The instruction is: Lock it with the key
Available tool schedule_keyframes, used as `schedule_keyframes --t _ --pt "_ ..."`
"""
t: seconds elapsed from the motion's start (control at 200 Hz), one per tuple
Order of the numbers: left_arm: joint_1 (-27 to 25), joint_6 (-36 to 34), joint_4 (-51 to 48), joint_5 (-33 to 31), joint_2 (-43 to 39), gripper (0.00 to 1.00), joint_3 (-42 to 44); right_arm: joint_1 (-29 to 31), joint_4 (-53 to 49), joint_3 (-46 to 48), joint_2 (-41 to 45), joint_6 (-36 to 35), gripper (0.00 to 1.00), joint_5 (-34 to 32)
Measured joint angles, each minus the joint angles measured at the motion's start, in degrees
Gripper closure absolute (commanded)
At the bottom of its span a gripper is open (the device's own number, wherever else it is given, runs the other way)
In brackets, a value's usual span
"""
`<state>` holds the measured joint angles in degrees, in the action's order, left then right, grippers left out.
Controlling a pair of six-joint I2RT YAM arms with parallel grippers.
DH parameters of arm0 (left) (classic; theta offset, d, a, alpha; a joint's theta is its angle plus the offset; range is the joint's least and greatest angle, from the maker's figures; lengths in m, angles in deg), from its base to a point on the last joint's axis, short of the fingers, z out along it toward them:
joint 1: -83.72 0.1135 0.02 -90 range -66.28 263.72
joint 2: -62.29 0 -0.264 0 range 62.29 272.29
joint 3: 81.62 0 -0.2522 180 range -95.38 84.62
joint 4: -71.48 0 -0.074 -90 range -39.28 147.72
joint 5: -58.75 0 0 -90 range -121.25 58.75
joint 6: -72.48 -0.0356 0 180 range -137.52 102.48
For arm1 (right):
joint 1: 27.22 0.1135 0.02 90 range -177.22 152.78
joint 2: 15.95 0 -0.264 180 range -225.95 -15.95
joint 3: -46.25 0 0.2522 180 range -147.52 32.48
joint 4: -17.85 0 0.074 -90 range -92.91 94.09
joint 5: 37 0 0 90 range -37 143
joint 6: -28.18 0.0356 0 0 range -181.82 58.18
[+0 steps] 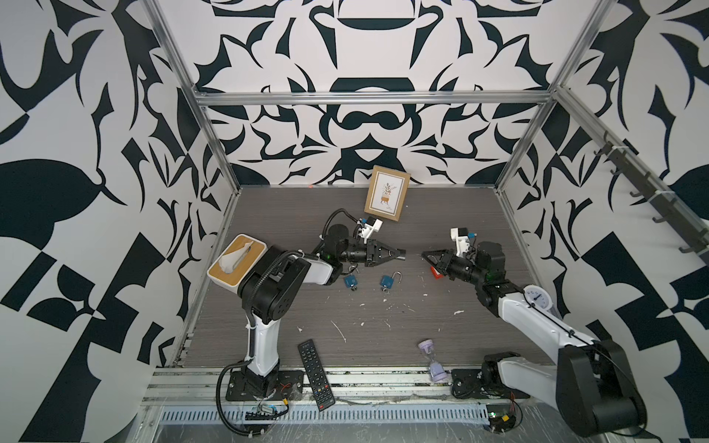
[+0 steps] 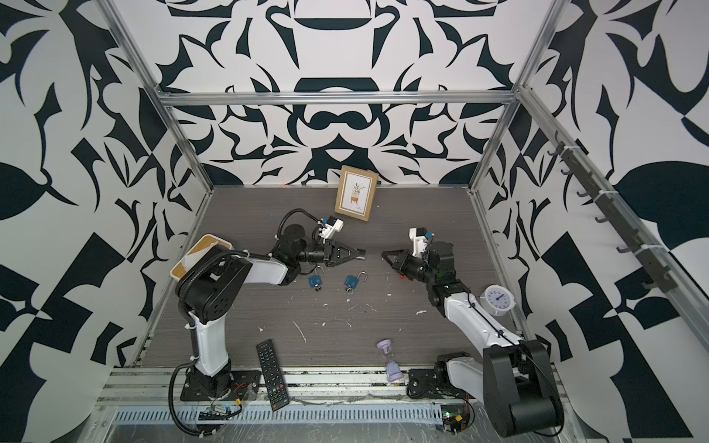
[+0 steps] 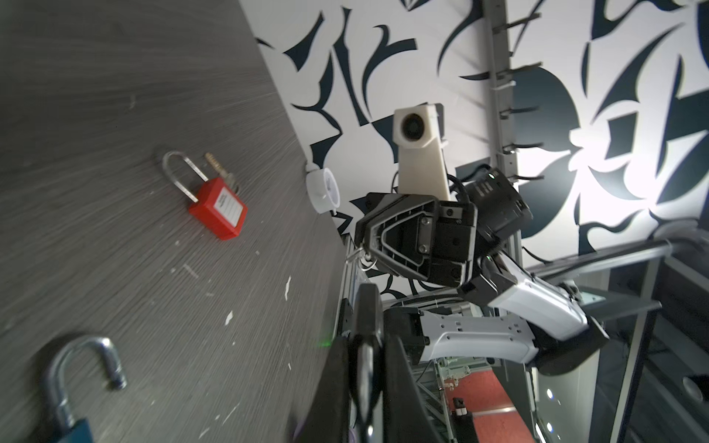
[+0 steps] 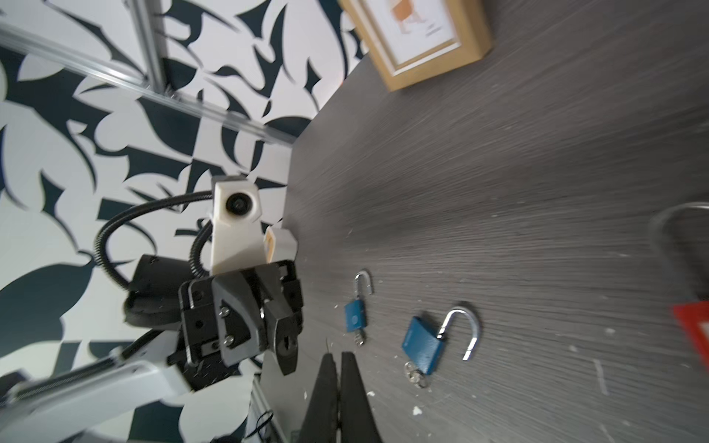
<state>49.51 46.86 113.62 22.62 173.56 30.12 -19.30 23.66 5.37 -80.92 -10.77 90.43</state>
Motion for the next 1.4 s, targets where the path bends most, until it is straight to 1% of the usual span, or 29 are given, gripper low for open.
schedule_keyframes --t 0.09,0.145,0.24,0.345,0.45,0.525,0.815,1.06,1.14,1.215,1.275,1.33,1.405 --pt "-0.46 -10.64 -17.29 -2.91 -2.19 1.00 -4.48 0.55 -2.29 1.70 0.31 0.24 1.00 -6.45" --pt "-0.63 -15.74 -24.96 -3.63 -2.82 1.00 -7.85 1.44 -2.62 2.73 -0.33 0.55 1.00 -10.49" --pt "-0.68 -21.99 -31.19 -3.52 -4.00 1.00 -10.56 4.02 -1.64 4.72 -2.32 1.79 1.00 -17.25" --pt "-0.70 -25.22 -34.29 -3.02 -4.44 1.00 -11.28 6.58 0.31 6.45 -5.44 3.63 1.00 -23.47" --pt "-0.74 -26.45 -35.95 -3.06 -4.44 1.00 -11.28 8.50 3.37 7.43 -8.17 5.64 1.00 -29.16" --pt "-0.79 -26.82 -36.46 -3.06 -4.44 1.00 -11.28 9.07 6.16 7.58 -10.16 6.64 1.00 -31.63" --pt "-1.51 -26.73 -36.44 -2.14 -4.44 1.00 -11.28 10.05 15.28 7.58 -18.88 10.19 1.00 -35.30" --pt "-1.84 -25.33 -33.90 -1.18 -4.26 1.00 -11.26 14.10 22.49 8.48 -23.58 14.08 1.00 -39.71" --pt "-2.10 -25.22 -33.66 -0.87 -4.04 1.00 -11.26 14.88 24.50 9.38 -24.00 15.28 0.97 -41.44" --pt "-2.29 -25.33 -33.66 -0.68 -3.82 1.00 -11.26 15.21 25.79 10.45 -23.87 16.13 0.92 -42.69" --pt "-2.45 -25.81 -34.32 -0.63 -3.76 1.00 -11.26 15.19 25.40 10.78 -23.37 16.48 0.87 -43.45" --pt "-2.54 -26.71 -35.04 -0.66 -3.76 1.00 -11.28 15.19 24.41 10.86 -22.62 16.74 0.81 -44.11" --pt "-2.67 -28.11 -36.94 -0.70 -3.76 1.00 -11.52 15.19 23.37 10.93 -21.29 16.55 0.77 -44.81"
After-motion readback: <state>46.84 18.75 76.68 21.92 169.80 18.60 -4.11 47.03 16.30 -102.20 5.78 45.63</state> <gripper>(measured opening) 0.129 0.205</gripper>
